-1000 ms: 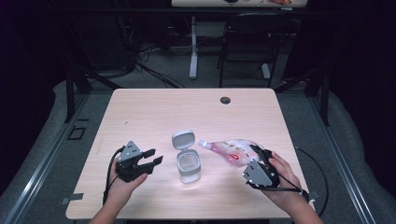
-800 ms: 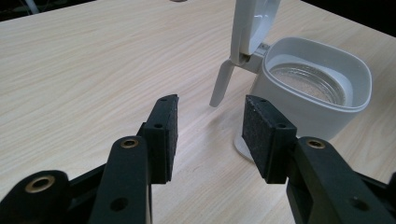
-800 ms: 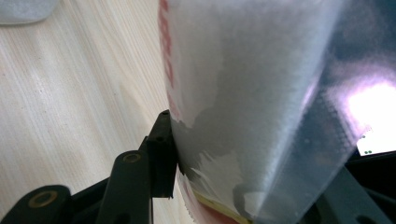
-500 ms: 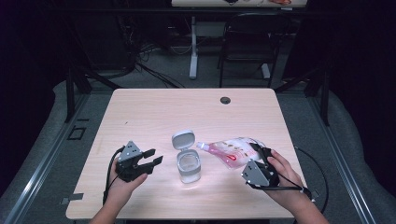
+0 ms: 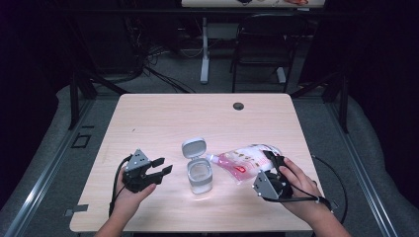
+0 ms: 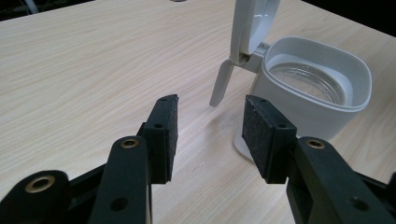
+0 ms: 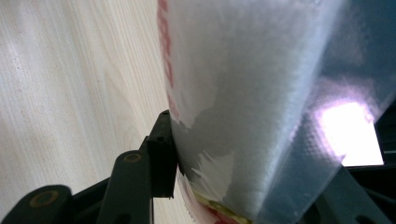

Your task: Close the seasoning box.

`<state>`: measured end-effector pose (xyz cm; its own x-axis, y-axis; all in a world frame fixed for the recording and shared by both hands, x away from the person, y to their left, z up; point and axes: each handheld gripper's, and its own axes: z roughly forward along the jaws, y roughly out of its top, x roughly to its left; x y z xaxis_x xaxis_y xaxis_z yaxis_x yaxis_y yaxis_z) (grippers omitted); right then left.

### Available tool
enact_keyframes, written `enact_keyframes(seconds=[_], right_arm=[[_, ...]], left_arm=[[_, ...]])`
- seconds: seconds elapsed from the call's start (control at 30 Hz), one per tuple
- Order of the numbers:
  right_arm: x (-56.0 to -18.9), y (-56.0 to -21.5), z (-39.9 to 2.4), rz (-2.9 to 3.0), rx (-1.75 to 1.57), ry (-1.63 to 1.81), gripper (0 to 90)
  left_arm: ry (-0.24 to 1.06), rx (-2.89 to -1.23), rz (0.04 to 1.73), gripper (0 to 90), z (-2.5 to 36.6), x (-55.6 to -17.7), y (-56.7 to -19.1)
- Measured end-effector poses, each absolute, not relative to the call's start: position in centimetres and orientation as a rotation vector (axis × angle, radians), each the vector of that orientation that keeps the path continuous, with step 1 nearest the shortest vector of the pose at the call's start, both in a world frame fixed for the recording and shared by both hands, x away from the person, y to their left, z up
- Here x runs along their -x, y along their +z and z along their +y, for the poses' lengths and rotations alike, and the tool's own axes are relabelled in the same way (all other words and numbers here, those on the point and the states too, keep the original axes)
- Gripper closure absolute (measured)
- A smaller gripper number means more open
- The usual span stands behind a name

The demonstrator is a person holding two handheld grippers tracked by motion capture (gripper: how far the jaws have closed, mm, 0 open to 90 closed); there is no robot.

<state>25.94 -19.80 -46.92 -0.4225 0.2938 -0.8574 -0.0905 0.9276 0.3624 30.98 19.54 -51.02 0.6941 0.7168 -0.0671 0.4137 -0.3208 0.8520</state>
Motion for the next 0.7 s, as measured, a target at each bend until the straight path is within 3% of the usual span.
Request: enact_keyframes(seconds=[0.7], right_arm=[[-25.9, -46.4, -18.83, 1.974, -0.066, 0.359, 54.4]], left_arm=[[0.403, -1.956, 0.871, 56.2, 19.57, -30.98, -50.99]])
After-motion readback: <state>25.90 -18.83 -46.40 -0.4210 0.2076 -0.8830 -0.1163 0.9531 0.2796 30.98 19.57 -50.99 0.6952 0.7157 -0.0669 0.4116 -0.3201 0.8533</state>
